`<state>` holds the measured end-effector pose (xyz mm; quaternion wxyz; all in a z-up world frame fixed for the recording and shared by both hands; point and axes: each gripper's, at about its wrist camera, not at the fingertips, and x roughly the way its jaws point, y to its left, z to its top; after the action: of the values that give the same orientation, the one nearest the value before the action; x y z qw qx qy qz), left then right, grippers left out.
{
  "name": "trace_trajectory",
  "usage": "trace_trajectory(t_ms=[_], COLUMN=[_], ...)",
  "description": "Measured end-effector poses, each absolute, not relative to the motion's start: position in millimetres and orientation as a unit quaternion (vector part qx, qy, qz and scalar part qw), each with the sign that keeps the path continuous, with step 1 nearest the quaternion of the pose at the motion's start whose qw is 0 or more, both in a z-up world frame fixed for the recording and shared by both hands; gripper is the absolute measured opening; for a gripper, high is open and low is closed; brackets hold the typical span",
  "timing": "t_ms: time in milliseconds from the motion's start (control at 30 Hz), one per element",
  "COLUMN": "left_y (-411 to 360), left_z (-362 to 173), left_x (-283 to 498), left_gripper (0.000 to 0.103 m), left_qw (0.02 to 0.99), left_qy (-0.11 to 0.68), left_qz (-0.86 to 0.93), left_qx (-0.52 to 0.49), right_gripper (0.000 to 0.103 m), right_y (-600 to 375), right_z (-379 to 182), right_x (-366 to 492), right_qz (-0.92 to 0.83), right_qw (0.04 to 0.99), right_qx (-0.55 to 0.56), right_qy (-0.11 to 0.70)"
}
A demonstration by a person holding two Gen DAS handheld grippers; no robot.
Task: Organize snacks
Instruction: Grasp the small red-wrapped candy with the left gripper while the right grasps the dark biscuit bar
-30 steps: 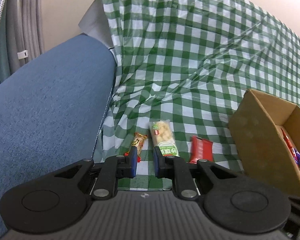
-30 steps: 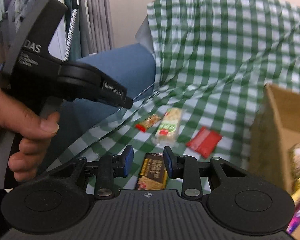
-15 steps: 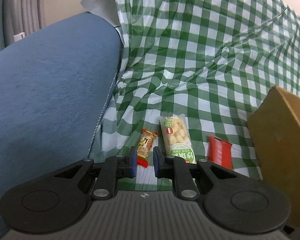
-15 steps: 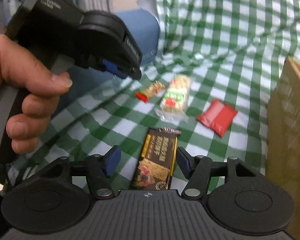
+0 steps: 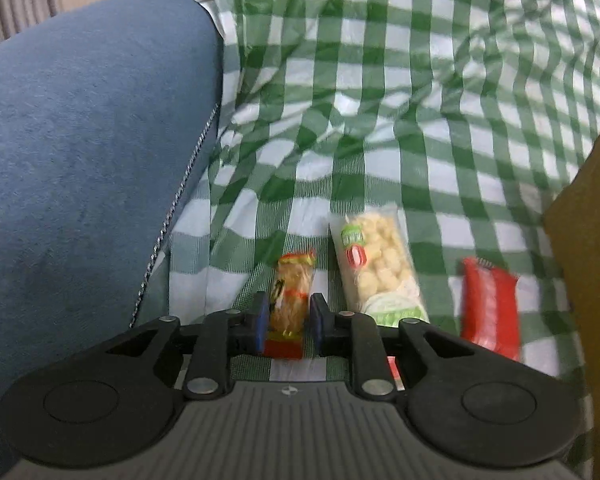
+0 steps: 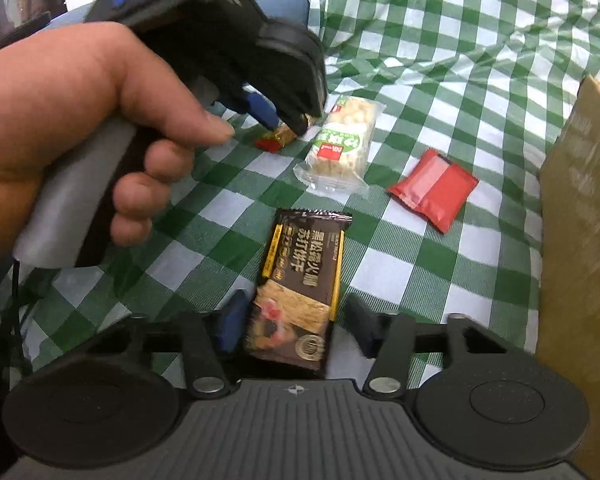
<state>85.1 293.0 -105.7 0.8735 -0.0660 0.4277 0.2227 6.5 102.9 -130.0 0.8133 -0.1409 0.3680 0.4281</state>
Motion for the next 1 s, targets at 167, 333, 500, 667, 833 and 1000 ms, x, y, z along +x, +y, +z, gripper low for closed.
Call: trace_trajectory(t_ms=[167, 333, 500, 667, 833, 1000], left_y=[295.0, 285.0, 260.3, 244.3, 236.4, 231.0], left_z=[-104.4, -84.5, -69.9, -74.9, -83.6, -89.3], left_x=[76.1, 46.6, 10.2, -12.0, -19.2, -14.9], left_gripper=[0.019, 0.017, 0.017, 0.016, 0.016, 0.016], left_qw=[0.876, 0.88, 0.881, 0.863, 0.849, 0.841], left_qy=[0.424, 0.411, 0.424, 0.459, 0.484, 0.5], left_qz=[0.22, 0.221, 0.185, 0.15, 0.125, 0.125], left_qx=[-0.073, -0.09, -0.105, -0.145, -0.173, -0.165], right_gripper=[0.041, 0.041, 0.041, 0.041, 0.041, 0.041], right_y=[97.7, 89.6, 72.3, 53.6, 39.2, 32.9], right_z=[-128.9, -124.0, -115.3, -113.3, -119.4, -124.5], right_x=[12.3, 11.5, 0.7, -15.2, -29.7, -36.3], right_qz=[0.429, 0.434, 0.447, 0.445, 0.434, 0.422], right_qw=[0.816, 0.822, 0.822, 0.82, 0.815, 0.817], right_qx=[-0.122, -0.103, -0.105, -0.127, -0.127, -0.136], right_qy=[0.368, 0.354, 0.337, 0.336, 0.364, 0.369])
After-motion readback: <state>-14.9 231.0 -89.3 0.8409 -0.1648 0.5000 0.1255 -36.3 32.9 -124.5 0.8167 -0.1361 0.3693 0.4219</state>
